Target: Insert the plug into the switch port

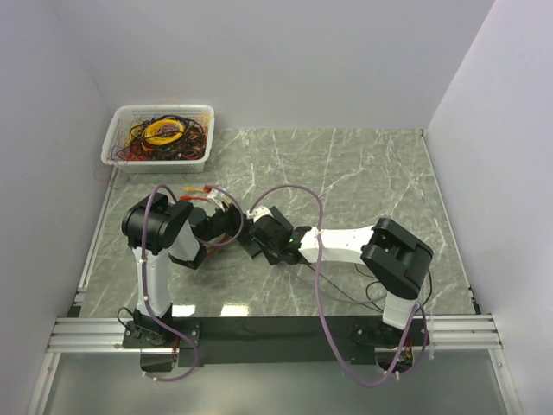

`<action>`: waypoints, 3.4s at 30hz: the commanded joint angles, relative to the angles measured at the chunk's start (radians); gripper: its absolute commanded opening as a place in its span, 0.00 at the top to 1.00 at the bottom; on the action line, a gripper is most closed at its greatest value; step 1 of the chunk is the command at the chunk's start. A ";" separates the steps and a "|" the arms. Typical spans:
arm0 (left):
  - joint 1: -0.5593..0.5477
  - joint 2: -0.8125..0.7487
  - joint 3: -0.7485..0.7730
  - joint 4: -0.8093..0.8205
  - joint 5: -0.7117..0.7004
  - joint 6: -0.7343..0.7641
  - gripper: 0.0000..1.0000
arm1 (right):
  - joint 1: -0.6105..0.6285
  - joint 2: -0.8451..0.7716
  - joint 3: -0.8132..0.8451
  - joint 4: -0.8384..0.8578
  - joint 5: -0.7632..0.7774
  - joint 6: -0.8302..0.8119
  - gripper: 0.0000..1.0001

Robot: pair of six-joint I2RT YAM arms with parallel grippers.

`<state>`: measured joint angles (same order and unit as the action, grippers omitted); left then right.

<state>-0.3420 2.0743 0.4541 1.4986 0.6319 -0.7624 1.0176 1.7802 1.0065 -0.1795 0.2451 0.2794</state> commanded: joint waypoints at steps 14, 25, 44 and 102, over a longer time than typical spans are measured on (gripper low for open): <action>0.083 -0.160 -0.003 -0.287 0.109 0.063 0.34 | -0.053 -0.108 -0.041 0.336 0.152 0.023 0.39; 0.084 -0.293 0.159 -0.628 0.071 0.129 0.32 | -0.048 -0.468 -0.173 0.123 0.232 0.043 0.29; -0.191 -0.819 0.101 -1.228 -0.576 0.063 0.36 | -0.227 -0.392 -0.166 0.100 0.050 0.122 0.49; -0.273 -0.272 0.510 -1.299 -0.847 -0.088 0.31 | -0.157 -0.140 -0.246 0.403 -0.445 0.468 0.60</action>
<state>-0.5747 1.7401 0.8532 0.1509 -0.4156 -0.8711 0.7742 1.6630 0.7692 0.1688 -0.1333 0.6823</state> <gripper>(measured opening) 0.693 0.407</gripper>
